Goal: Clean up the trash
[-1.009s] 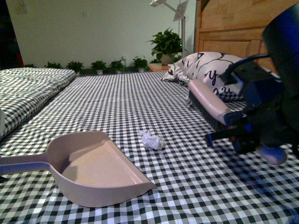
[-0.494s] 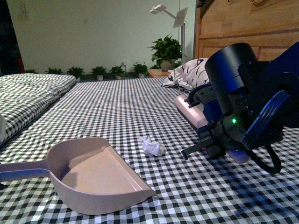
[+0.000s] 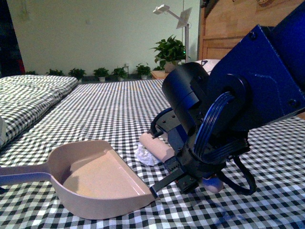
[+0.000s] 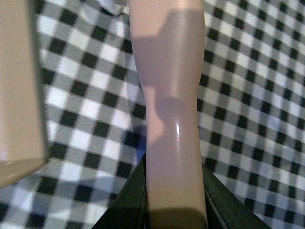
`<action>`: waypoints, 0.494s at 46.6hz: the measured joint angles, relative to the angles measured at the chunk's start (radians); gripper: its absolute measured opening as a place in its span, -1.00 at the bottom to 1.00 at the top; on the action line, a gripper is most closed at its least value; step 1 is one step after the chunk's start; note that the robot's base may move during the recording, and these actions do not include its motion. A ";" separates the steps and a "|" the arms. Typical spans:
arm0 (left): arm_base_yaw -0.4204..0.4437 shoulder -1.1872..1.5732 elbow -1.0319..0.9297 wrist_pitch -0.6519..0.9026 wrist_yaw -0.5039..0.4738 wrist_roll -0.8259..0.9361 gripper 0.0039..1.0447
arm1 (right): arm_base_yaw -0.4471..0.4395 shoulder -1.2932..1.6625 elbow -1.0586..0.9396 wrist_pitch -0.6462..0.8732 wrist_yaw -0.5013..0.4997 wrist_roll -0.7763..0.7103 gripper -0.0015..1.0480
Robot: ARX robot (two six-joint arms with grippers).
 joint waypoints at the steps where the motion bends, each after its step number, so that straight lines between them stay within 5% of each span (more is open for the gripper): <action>1: 0.000 0.000 0.000 0.000 0.000 0.000 -0.47 | 0.006 -0.005 0.000 -0.013 -0.016 0.004 -0.62; 13: 0.000 0.000 0.000 0.000 0.000 0.000 -0.47 | 0.101 -0.198 -0.020 -0.174 -0.314 0.083 -0.62; 23: 0.000 0.000 0.000 0.000 0.000 0.000 -0.47 | 0.053 -0.284 -0.024 -0.146 -0.307 0.096 -0.62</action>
